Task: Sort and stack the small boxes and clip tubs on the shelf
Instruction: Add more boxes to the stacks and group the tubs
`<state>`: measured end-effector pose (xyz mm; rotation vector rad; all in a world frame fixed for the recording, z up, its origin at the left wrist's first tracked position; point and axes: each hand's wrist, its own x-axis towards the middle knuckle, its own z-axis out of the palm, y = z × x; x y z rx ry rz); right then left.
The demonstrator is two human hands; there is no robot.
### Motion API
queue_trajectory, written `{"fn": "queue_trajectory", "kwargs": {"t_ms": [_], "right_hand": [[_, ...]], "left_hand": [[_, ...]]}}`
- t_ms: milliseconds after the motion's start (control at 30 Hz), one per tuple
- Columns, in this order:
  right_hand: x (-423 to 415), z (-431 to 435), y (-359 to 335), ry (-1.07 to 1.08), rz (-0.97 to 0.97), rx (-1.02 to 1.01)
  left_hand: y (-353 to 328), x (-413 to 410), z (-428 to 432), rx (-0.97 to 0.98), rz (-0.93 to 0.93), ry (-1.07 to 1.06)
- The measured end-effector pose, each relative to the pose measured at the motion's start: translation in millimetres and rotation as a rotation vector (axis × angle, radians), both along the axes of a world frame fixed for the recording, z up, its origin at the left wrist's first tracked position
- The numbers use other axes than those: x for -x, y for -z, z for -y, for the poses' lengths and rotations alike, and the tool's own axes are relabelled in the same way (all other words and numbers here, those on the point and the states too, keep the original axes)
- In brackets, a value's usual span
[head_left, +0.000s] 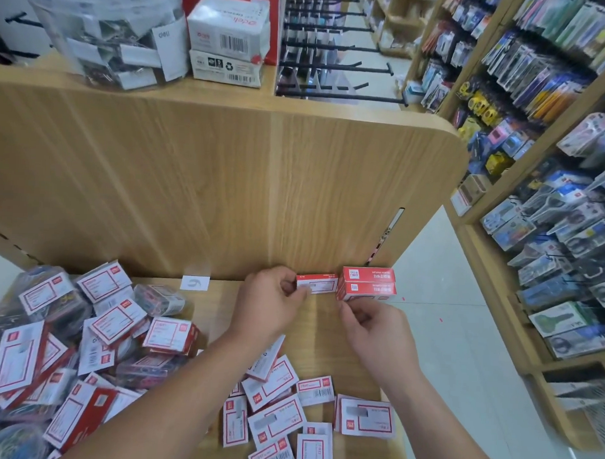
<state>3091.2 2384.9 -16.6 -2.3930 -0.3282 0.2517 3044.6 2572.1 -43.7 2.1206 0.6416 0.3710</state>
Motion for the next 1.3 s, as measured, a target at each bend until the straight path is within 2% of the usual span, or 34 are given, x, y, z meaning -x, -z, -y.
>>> {"fn": "queue_trajectory", "kwargs": {"t_ms": [300,400,500,600,700,767,833,933,1000,1100,1167,1300], "right_hand": [[2,1,-1,-0.017,-0.002,-0.032],[5,1,-4,-0.018,-0.04,-0.111],[12,-3,-13,-0.062,-0.101,-0.188],[20,-16,-27,-0.069,-0.26,-0.359],[29,-29,-41,0.008,-0.379,-0.571],[31,-33,-43,0.016,-0.366,-0.611],[27,-31,-40,-0.068,-0.278,-0.539],[15,-20,-33,-0.255,-0.006,-0.186],[11,-17,-33,-0.33,0.091,-0.051],[9,-19,-32,-0.434,0.162,0.041],[13,-16,-33,-0.419,0.203,0.038],[23,0,-33,-0.206,0.306,0.033]], "left_hand": [[4,-2,-2,-0.059,0.01,0.007],[2,5,-3,0.045,0.0,0.103],[-11,24,-3,0.245,0.037,0.129],[-32,42,0,0.401,0.045,0.141],[-42,55,3,0.441,-0.002,0.204],[-39,58,1,0.378,-0.064,0.284],[-33,57,-3,0.283,-0.112,0.282],[-31,57,-11,0.113,-0.092,0.145],[-30,56,-11,0.029,-0.016,0.2],[-28,50,-5,0.001,0.068,0.346],[-24,45,-4,-0.011,0.099,0.319],[-11,35,-8,0.075,0.028,0.257]]}}
